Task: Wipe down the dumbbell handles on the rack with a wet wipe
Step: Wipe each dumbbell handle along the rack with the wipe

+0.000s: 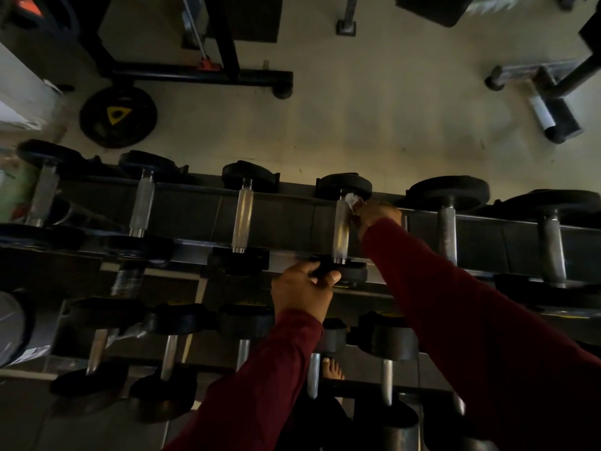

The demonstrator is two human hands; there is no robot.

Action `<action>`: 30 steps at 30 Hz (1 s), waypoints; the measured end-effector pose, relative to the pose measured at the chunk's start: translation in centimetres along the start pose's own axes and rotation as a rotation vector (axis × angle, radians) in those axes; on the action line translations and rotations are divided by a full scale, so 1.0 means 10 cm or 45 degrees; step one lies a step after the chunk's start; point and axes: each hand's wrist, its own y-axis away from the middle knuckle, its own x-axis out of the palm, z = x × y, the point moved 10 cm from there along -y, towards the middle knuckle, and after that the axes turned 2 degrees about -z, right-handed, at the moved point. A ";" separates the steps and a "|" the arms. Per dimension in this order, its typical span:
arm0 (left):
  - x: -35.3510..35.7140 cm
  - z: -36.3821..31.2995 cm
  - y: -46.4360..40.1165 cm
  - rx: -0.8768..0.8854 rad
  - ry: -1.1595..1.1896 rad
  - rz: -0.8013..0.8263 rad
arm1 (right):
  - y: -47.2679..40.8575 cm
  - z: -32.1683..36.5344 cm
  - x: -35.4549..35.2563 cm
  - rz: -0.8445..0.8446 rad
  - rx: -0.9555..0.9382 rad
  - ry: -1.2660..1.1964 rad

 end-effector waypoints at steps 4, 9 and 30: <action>-0.01 0.03 0.00 -0.031 -0.019 -0.033 | 0.25 0.16 -0.10 -0.207 -0.148 0.008; -0.01 0.02 0.02 -0.037 -0.012 -0.033 | 0.25 0.03 -0.06 -0.146 0.013 -0.109; 0.02 0.08 -0.02 -0.033 -0.040 -0.061 | 0.52 0.24 0.01 -0.400 -0.188 -0.175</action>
